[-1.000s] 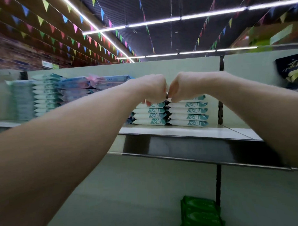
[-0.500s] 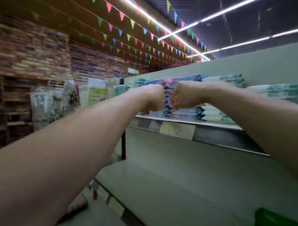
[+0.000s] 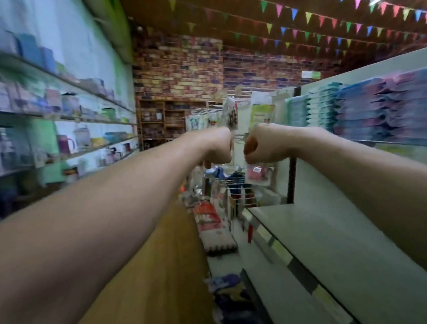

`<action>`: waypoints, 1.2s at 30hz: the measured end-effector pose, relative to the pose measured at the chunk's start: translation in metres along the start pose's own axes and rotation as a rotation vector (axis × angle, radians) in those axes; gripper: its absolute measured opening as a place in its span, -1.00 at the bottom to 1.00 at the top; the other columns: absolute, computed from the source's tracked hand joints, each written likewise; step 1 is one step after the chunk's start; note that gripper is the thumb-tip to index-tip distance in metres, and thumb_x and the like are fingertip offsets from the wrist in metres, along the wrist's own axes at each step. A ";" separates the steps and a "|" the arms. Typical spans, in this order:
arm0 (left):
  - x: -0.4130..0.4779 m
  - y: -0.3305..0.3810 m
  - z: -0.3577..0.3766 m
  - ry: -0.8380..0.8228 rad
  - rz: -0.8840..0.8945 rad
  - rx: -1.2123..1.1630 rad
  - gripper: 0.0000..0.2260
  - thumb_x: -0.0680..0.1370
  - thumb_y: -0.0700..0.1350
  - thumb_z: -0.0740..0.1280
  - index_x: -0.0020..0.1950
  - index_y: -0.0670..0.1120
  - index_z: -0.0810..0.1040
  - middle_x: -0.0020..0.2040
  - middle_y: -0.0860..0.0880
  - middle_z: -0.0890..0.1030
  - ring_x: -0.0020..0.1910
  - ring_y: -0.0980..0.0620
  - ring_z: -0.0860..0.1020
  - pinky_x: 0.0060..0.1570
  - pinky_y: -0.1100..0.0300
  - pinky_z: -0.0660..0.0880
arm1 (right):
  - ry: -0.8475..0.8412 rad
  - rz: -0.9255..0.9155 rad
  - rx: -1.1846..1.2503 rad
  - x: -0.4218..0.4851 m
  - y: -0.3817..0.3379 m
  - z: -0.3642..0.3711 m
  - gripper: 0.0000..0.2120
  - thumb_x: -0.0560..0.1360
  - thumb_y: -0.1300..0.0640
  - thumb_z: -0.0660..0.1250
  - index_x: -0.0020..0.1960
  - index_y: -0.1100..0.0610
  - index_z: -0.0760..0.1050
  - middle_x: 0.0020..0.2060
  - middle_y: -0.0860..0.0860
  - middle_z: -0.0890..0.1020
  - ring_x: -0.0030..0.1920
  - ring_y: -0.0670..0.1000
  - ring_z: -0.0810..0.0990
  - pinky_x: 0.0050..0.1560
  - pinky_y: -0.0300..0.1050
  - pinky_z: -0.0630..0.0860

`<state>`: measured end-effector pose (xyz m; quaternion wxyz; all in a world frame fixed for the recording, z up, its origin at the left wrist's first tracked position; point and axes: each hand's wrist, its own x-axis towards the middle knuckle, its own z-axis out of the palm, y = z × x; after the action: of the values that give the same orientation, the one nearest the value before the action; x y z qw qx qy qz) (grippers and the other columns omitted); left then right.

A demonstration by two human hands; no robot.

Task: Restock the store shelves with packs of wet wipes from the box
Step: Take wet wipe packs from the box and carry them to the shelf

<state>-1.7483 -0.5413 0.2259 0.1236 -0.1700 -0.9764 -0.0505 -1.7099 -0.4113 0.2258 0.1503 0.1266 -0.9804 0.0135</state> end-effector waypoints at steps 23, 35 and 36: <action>-0.324 -0.380 0.077 -0.349 -0.763 -0.097 -0.78 0.61 -0.13 0.20 0.17 -0.19 0.53 -0.05 -0.18 0.59 -0.19 -0.10 0.61 -0.30 0.13 0.57 | -0.457 -0.662 0.223 0.024 -0.460 0.191 -0.72 0.55 0.13 0.27 0.15 0.29 0.56 0.07 0.25 0.61 0.09 0.24 0.57 0.07 0.10 0.53; -0.453 -0.484 0.211 -0.476 -1.099 -0.415 -0.69 0.56 -0.18 0.28 0.28 -0.21 0.52 -0.03 -0.25 0.61 -0.23 -0.13 0.55 -0.29 0.09 0.57 | -0.809 -0.889 0.165 -0.028 -0.603 0.336 -0.70 0.55 0.18 0.25 0.22 0.28 0.53 0.04 0.21 0.62 -0.07 0.12 0.58 -0.12 -0.04 0.52; -0.462 -0.487 0.224 -0.482 -1.122 -0.439 -0.70 0.56 -0.17 0.28 0.27 -0.20 0.53 -0.03 -0.23 0.61 -0.22 -0.12 0.54 -0.30 0.11 0.56 | -0.837 -0.897 0.170 -0.033 -0.609 0.350 -0.69 0.55 0.17 0.26 0.25 0.27 0.51 0.10 0.19 0.60 0.03 0.14 0.59 0.01 -0.01 0.54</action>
<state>-1.5448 -1.1134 -0.1370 -0.1818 0.3380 -0.8843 -0.2660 -1.6283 -1.0150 -0.1253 -0.2668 0.5324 -0.8030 -0.0238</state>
